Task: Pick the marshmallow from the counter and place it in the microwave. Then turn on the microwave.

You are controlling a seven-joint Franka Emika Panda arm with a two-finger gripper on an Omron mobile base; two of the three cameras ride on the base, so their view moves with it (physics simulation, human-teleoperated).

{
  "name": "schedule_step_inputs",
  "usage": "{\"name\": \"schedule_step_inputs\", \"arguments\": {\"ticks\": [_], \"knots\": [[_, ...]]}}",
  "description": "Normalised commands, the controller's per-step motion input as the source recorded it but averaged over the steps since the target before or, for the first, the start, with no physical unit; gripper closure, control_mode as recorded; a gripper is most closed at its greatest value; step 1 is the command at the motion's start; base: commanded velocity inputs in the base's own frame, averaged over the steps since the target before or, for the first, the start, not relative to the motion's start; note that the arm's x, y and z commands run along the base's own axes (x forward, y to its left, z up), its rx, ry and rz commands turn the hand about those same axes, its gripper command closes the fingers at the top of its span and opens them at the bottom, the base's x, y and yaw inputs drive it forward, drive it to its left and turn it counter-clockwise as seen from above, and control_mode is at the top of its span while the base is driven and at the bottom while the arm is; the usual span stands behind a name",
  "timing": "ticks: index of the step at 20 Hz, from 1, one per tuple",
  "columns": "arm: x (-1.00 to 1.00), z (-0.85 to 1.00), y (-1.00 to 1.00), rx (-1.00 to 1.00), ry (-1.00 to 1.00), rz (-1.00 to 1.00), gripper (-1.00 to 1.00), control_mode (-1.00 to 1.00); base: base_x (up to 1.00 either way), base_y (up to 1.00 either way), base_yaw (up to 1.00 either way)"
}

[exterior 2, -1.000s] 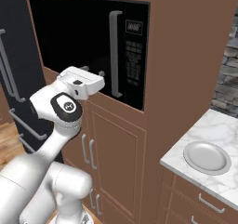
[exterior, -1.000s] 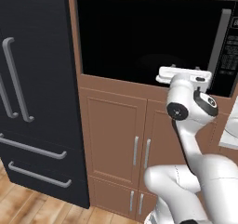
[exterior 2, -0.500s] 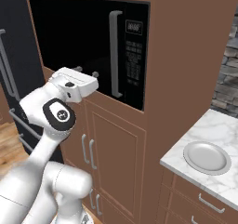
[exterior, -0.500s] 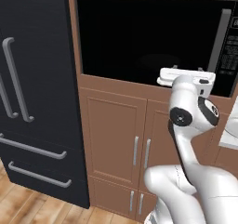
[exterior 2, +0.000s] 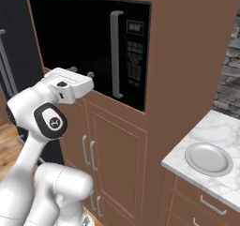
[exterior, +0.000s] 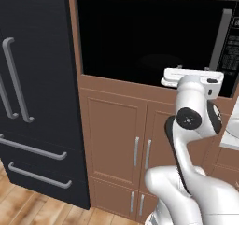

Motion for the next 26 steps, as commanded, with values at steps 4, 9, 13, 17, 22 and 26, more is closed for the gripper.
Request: {"name": "schedule_step_inputs", "arguments": {"ticks": [4, 9, 13, 17, 22, 26], "knots": [[-0.43, 0.03, 0.0, 0.0, 0.06, 0.0, -1.0, -1.0, 0.0, 0.0, 0.0], [-0.35, 0.0, -0.05, 0.0, 0.03, 0.0, -1.0, -1.0, 0.0, 0.0, 0.0], [-0.29, 0.0, -0.19, 0.0, 0.0, 0.0, -1.0, -1.0, 0.0, 0.0, 0.0], [-0.23, 0.0, -0.31, 0.04, 0.0, 0.0, -1.0, -1.0, 0.0, 0.0, 0.0], [-0.22, 0.0, -0.31, 0.03, 0.0, 0.0, -1.0, -1.0, 0.0, 0.0, 0.0], [-0.08, 0.0, -0.18, 0.01, 0.0, 0.0, -1.0, -1.0, 0.0, 0.0, 0.0]]}}
